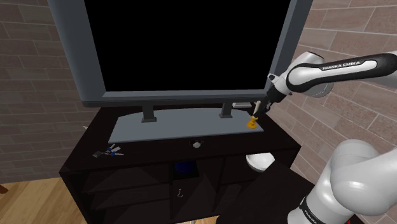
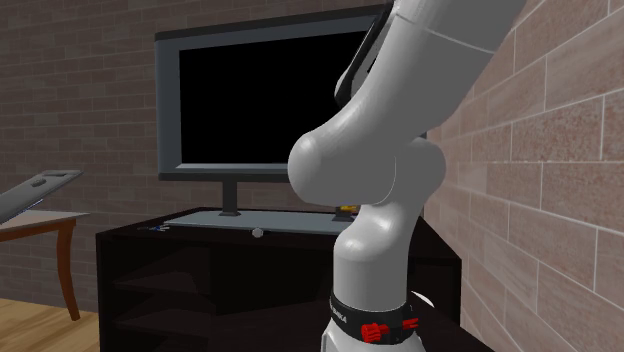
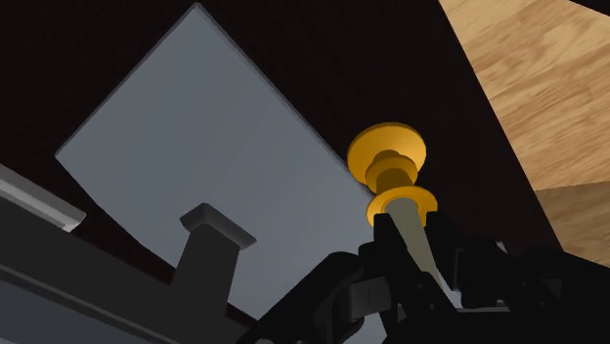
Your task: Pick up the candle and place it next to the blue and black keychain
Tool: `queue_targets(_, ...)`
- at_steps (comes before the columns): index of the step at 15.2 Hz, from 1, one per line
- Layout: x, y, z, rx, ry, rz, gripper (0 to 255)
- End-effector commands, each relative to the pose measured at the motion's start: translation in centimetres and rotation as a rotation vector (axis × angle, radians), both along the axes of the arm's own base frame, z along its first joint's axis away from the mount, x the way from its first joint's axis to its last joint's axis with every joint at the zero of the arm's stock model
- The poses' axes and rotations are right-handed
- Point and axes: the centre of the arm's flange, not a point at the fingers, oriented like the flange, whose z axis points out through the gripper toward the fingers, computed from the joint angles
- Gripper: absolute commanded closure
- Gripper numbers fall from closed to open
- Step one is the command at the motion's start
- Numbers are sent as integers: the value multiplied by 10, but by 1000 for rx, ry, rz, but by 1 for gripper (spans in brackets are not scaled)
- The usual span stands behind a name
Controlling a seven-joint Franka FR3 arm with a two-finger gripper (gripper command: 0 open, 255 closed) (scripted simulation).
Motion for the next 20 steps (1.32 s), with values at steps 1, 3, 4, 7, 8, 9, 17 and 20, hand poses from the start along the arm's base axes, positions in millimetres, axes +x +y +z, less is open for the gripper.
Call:
queue_targets(1,-1,0,11,0,1,0,255)
queue_targets(3,-1,0,22,0,1,0,255)
queue_targets(4,-1,0,27,0,1,0,255)
queue_targets(7,-1,0,43,0,1,0,255)
queue_targets(8,-1,0,48,0,1,0,255)
queue_targets(9,-1,0,53,0,1,0,255)
queue_targets(17,-1,0,96,0,1,0,255)
queue_targets(20,-1,0,112,0,1,0,255)
